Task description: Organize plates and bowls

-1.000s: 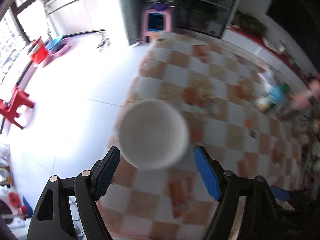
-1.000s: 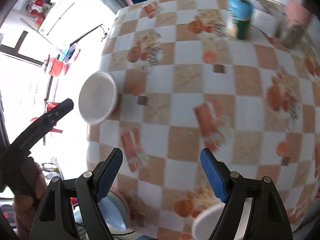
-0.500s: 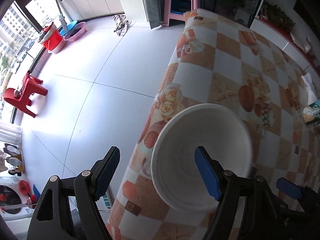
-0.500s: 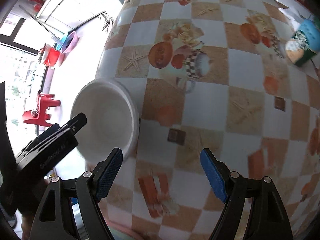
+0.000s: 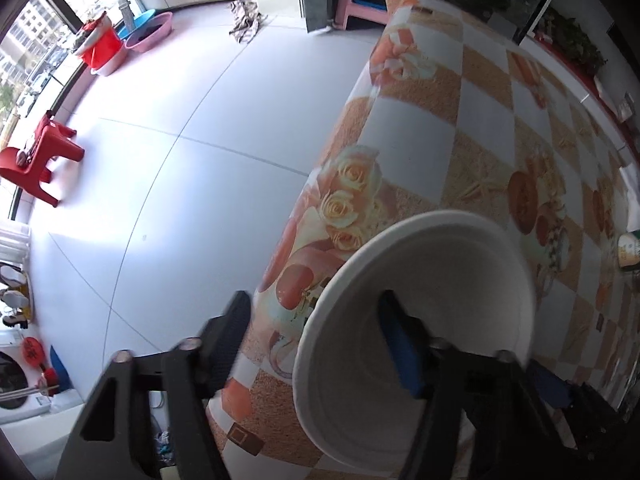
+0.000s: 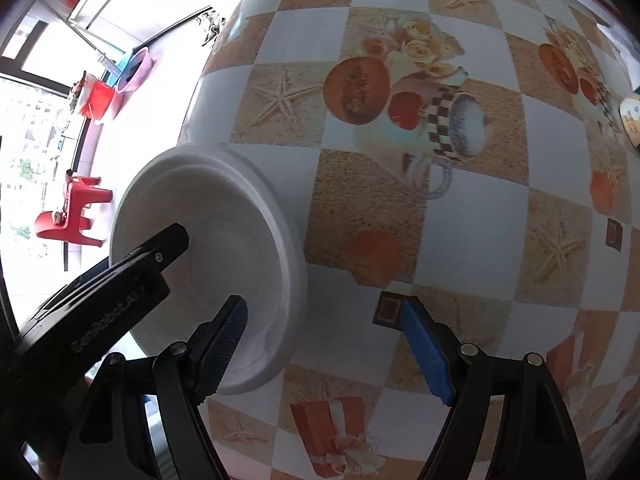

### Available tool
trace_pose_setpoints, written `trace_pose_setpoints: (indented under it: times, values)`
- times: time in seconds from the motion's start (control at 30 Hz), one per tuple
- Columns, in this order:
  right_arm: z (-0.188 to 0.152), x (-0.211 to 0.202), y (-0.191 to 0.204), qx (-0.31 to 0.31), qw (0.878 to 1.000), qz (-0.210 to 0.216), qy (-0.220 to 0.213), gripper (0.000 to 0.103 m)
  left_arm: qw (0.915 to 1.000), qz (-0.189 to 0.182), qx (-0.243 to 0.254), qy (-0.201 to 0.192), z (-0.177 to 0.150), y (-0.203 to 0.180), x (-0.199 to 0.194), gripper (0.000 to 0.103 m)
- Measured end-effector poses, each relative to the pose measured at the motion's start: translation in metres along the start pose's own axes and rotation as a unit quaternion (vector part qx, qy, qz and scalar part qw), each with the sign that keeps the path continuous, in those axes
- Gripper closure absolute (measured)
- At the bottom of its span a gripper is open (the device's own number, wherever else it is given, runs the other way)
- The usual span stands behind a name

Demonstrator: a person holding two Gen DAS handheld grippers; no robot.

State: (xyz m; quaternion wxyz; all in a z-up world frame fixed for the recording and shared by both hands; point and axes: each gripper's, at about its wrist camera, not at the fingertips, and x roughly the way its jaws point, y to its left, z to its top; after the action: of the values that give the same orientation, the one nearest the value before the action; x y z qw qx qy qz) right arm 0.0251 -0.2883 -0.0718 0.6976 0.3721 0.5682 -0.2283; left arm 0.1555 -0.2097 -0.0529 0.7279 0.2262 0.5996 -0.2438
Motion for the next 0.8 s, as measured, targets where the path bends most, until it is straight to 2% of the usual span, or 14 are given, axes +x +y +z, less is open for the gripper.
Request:
trace_pose_setpoints:
  times: [0.03,0.07,0.1,0.13,0.3,0.5,0.8]
  values:
    - [-0.001,0.001,0.001,0.002,1.0,0.0,0.0,0.034,1.0,-0.006,-0.003,0.006,-0.001,0.001,0.002,0.054]
    - [0.0,0.002,0.001,0.006,1.0,0.0,0.0,0.036,0.9998,-0.017,-0.01,0.01,0.0,0.002,0.005,0.063]
    - [0.001,0.0,0.002,0.007,1.0,0.0,-0.005,0.039,0.9997,-0.019,-0.012,0.01,-0.001,0.001,0.005,0.067]
    - [0.001,0.0,0.002,0.01,1.0,0.007,-0.004,0.053,0.9998,-0.018,-0.008,0.006,-0.001,-0.001,0.003,0.069]
    - [0.003,0.004,0.002,0.024,0.999,0.048,0.008,0.086,0.9996,-0.01,0.025,-0.004,-0.006,-0.013,-0.004,0.074]
    - [-0.013,-0.006,-0.012,0.012,0.999,0.035,0.015,0.086,0.9984,-0.016,0.054,0.008,-0.033,-0.032,-0.01,0.075]
    - [-0.066,-0.022,-0.06,0.028,0.999,0.008,0.044,0.086,0.9895,-0.027,0.134,0.046,-0.106,-0.083,-0.016,0.075]
